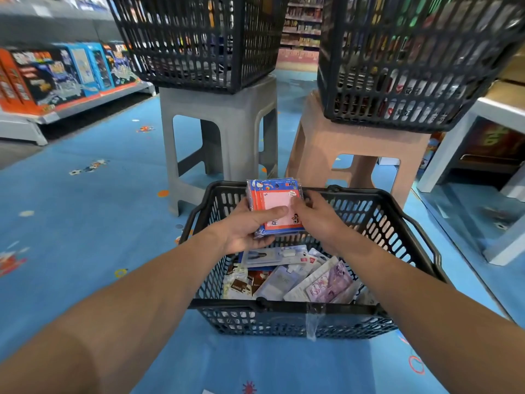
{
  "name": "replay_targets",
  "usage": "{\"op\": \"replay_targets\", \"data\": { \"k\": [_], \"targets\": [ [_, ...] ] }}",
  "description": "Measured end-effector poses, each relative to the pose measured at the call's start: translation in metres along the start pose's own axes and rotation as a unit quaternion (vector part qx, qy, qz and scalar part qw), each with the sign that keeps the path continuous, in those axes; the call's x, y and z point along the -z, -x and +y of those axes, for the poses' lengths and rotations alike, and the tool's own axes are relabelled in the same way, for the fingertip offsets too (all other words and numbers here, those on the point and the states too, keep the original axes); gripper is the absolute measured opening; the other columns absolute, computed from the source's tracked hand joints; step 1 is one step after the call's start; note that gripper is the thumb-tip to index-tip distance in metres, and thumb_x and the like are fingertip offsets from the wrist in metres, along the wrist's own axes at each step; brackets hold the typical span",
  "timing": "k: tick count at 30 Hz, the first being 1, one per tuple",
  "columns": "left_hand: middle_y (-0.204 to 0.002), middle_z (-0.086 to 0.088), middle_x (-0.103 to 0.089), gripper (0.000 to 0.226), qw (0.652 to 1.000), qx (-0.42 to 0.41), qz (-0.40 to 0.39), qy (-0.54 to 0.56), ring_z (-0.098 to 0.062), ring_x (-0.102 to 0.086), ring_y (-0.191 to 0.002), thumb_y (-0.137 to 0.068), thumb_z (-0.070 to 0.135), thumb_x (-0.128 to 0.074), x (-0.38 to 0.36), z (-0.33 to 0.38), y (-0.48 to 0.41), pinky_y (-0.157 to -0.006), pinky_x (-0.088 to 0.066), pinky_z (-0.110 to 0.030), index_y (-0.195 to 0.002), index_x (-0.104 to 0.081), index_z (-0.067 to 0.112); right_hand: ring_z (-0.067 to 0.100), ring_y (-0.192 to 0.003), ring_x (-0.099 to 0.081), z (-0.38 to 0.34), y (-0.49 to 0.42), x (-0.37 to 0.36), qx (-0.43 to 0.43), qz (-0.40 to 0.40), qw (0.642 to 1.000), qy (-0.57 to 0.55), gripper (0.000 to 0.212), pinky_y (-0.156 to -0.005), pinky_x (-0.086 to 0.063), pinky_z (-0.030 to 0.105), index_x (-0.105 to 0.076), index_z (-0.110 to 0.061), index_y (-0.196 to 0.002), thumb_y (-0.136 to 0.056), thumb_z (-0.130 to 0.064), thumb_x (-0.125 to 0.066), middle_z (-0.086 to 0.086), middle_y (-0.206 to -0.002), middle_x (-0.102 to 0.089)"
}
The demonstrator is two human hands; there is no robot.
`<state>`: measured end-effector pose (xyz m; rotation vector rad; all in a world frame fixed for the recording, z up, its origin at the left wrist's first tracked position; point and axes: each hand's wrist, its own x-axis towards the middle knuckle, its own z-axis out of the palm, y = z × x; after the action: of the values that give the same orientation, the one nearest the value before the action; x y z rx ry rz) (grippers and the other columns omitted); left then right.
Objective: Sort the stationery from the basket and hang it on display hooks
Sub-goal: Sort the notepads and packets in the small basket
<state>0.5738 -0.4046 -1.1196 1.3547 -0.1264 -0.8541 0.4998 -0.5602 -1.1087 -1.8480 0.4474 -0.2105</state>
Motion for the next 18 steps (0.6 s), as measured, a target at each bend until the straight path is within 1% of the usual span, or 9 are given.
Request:
{"op": "replay_targets", "data": {
  "k": [3,5,7,10,13,14,15,17,18],
  "targets": [
    [-0.121,-0.008,-0.074,0.103,1.000,0.007,-0.020,-0.019,-0.026,-0.073,-0.107,-0.048,0.020,-0.104,-0.007,-0.004,-0.002,-0.071,-0.059,-0.036,-0.136,-0.051,0.027,0.020,-0.118,-0.062,0.003,-0.001,-0.008,-0.013,0.014,1.000,-0.010,0.044,-0.105,-0.052,0.041,-0.048,-0.016,-0.143,-0.108,-0.042,-0.039,0.005,-0.136,-0.059],
    [-0.120,-0.009,-0.074,0.095,1.000,0.010,-0.017,-0.023,-0.026,-0.073,-0.105,-0.055,0.017,-0.100,-0.010,-0.006,-0.002,-0.070,-0.060,-0.036,-0.136,-0.051,0.026,0.023,-0.122,-0.059,0.005,-0.002,-0.011,-0.029,0.020,0.999,-0.016,0.048,-0.108,-0.049,0.045,-0.046,-0.016,-0.145,-0.107,-0.044,-0.038,0.007,-0.142,-0.053],
    [-0.118,-0.008,-0.074,0.086,0.999,0.011,-0.009,-0.029,-0.025,-0.074,-0.101,-0.062,0.014,-0.098,-0.012,-0.007,-0.002,-0.068,-0.060,-0.035,-0.135,-0.053,0.025,0.023,-0.120,-0.061,0.007,-0.001,-0.010,-0.053,-0.003,0.997,-0.055,0.042,-0.107,-0.050,0.046,-0.044,-0.019,-0.143,-0.107,-0.040,-0.040,0.005,-0.138,-0.058],
    [-0.118,-0.007,-0.074,0.079,1.000,0.008,0.004,-0.028,-0.023,-0.073,-0.100,-0.068,0.004,-0.093,-0.013,-0.008,-0.002,-0.064,-0.060,-0.033,-0.133,-0.053,0.027,0.020,-0.114,-0.066,0.009,-0.002,-0.007,-0.086,-0.044,0.990,-0.102,0.039,-0.099,-0.054,0.042,-0.045,-0.023,-0.140,-0.104,-0.037,-0.048,0.000,-0.127,-0.066],
    [-0.118,-0.004,-0.073,0.079,0.999,-0.009,0.026,-0.039,-0.025,-0.072,-0.103,-0.067,-0.007,-0.089,-0.013,-0.008,-0.003,-0.066,-0.061,-0.037,-0.128,-0.054,0.029,0.016,-0.093,-0.075,0.003,-0.001,-0.002,-0.109,-0.053,0.982,-0.142,0.042,-0.067,-0.055,0.031,-0.061,-0.025,-0.130,-0.102,-0.053,-0.047,-0.001,-0.113,-0.075],
    [-0.116,-0.003,-0.074,0.079,0.997,-0.023,0.034,-0.059,-0.025,-0.071,-0.104,-0.066,-0.010,-0.088,-0.013,-0.008,-0.002,-0.069,-0.061,-0.040,-0.126,-0.054,0.029,0.016,-0.085,-0.076,-0.001,0.000,-0.001,-0.107,-0.050,0.979,-0.166,0.048,-0.062,-0.055,0.028,-0.067,-0.023,-0.123,-0.100,-0.059,-0.046,0.001,-0.104,-0.078],
    [-0.113,-0.001,-0.074,0.079,0.995,-0.038,0.039,-0.085,-0.024,-0.070,-0.104,-0.064,-0.012,-0.087,-0.014,-0.009,-0.002,-0.072,-0.060,-0.041,-0.124,-0.056,0.029,0.017,-0.081,-0.077,-0.002,-0.002,0.000,-0.104,-0.039,0.976,-0.189,0.057,-0.065,-0.058,0.029,-0.070,-0.020,-0.118,-0.095,-0.067,-0.049,0.003,-0.098,-0.079],
    [-0.108,0.000,-0.076,0.080,0.988,-0.072,0.041,-0.129,-0.022,-0.071,-0.102,-0.060,-0.015,-0.086,-0.017,-0.011,-0.001,-0.077,-0.059,-0.041,-0.120,-0.058,0.029,0.025,-0.085,-0.078,-0.005,-0.008,-0.001,-0.106,0.005,0.969,-0.225,0.082,-0.080,-0.062,0.041,-0.068,-0.016,-0.121,-0.073,-0.082,-0.063,0.008,-0.098,-0.079],
    [-0.106,-0.001,-0.076,0.081,0.986,-0.087,0.039,-0.140,-0.021,-0.072,-0.100,-0.058,-0.016,-0.087,-0.019,-0.013,-0.001,-0.080,-0.061,-0.042,-0.119,-0.059,0.028,0.027,-0.085,-0.078,-0.005,-0.010,-0.004,-0.109,0.027,0.965,-0.235,0.093,-0.080,-0.063,0.043,-0.064,-0.014,-0.126,-0.063,-0.083,-0.069,0.010,-0.100,-0.079]
  ]
}}
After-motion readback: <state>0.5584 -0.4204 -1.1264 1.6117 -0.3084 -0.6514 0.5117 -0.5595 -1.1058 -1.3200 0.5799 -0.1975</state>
